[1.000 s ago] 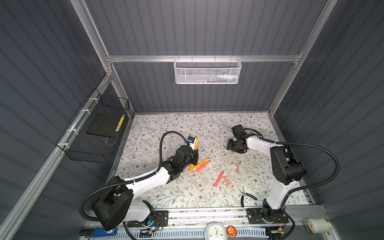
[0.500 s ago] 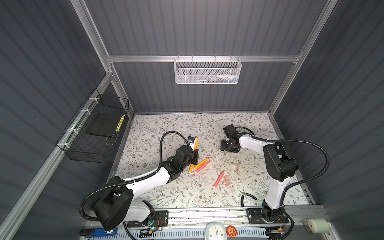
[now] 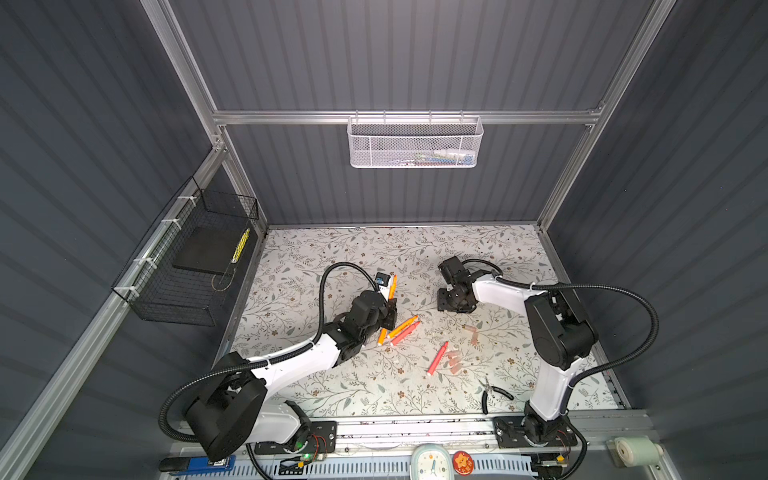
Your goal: Insert the pens into the pen caps
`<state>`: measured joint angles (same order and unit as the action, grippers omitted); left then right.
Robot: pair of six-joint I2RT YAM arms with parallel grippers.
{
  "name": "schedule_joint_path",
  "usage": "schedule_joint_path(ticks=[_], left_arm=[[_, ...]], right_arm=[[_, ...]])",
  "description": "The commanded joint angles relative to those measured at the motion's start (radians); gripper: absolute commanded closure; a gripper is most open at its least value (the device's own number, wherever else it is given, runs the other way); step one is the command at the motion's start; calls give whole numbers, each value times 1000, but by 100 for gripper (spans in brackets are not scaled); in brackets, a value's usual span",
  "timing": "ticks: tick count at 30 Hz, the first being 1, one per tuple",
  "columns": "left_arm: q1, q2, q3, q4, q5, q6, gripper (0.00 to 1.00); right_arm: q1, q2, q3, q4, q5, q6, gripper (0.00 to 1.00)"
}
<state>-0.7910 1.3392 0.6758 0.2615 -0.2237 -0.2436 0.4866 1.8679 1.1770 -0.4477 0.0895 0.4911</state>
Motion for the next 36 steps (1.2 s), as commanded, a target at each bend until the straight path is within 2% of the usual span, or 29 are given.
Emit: schedule_joint_path(ticks=[1,7,19,27,36], left_arm=[[0,-6,19,-13,8,9,100],[-1,-14,16,-11,3,9,100],[-1,-15,14,-7,4,9,100],[0,-17,7,5,15,15,100],[-1,-14,8,5,25,20,100]], right_arm=[[5,-10,5,-33,51,18,41],[2,-8,-4,-77,90,47,42],[-14,-147,-111,-26,84,81,38],[-168,-293,-299,148,-65,170,39],[-191,-205,-251,139,-102,170,40]])
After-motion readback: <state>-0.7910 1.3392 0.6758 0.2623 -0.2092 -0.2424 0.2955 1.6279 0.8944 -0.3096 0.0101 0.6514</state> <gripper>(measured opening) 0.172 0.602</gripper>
